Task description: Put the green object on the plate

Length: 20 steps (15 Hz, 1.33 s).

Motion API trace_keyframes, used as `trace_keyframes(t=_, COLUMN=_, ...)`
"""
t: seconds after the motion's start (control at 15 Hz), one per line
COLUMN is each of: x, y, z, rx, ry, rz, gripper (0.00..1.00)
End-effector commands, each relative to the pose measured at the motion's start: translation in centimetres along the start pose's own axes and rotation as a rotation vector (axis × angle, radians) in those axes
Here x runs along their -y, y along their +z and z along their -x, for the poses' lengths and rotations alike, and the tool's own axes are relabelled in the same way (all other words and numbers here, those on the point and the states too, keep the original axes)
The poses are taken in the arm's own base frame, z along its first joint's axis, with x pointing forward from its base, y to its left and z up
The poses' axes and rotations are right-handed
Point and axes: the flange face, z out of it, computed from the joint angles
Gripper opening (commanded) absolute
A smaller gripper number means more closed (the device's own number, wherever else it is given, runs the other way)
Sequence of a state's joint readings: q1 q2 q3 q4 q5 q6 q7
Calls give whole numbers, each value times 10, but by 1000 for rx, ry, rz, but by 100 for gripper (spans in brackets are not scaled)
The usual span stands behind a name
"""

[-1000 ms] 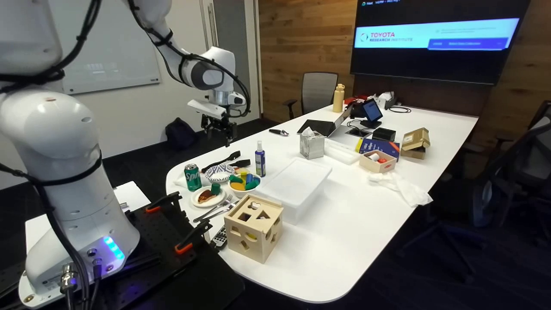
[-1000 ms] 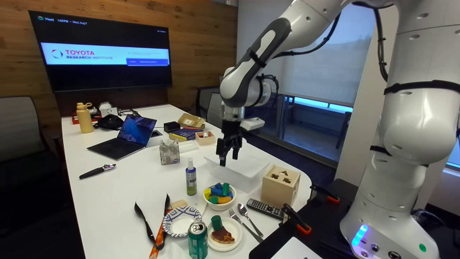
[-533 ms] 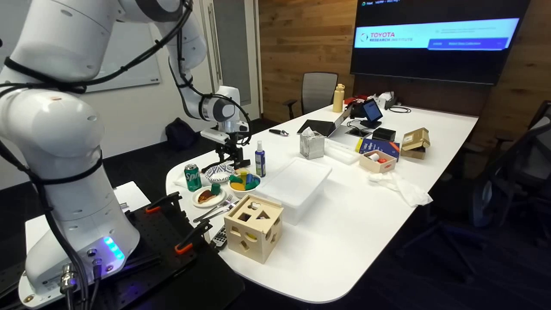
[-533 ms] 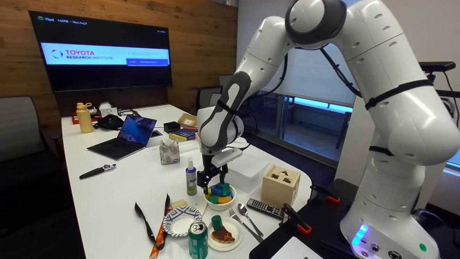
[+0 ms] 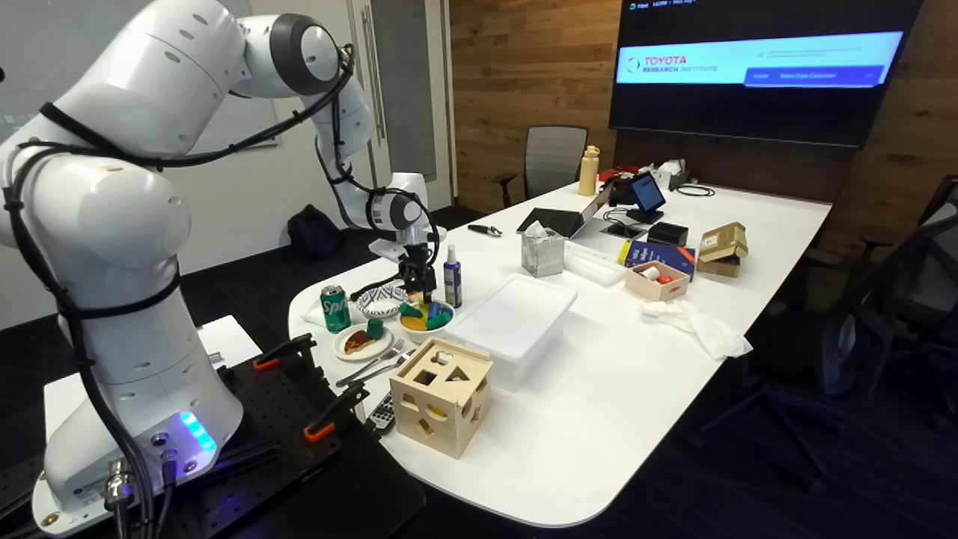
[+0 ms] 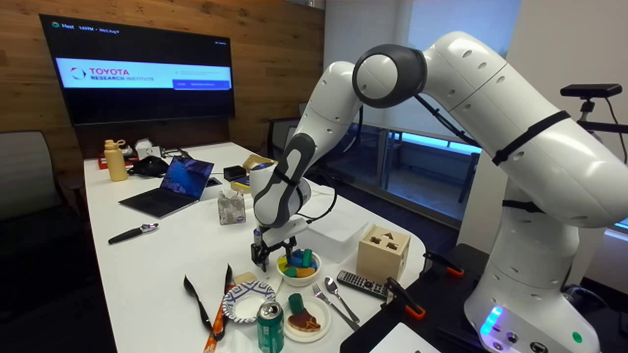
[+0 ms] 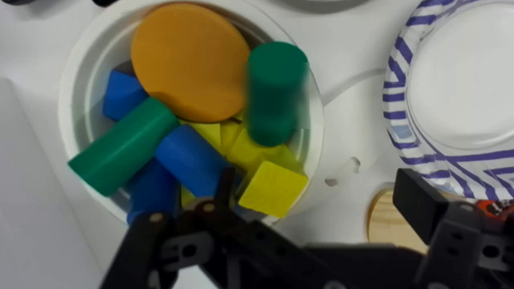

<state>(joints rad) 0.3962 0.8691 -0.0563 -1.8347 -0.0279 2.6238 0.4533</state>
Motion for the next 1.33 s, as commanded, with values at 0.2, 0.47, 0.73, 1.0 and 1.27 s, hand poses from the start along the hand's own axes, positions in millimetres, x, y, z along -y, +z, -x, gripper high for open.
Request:
trace_keyframes(t=0.2, x=-10, y=-32, z=18, rx=3, ry=132, rz=45, gripper=95)
trace_keyframes(t=0.47, x=-18, y=-26, z=36, rx=60, ry=178, rz=21, gripper=92)
trace_keyframes(t=0.73, x=-21, y=-18, z=44, rx=88, ry=207, rz=-8, gripper=96)
trace_keyframes(t=1.0, x=-21, y=-13, z=46, rx=110, ry=225, rz=-26, gripper=95)
trace_keyframes(t=1.27, x=-24, y=-9, z=43, rx=114, ry=229, rz=-37, gripper=89)
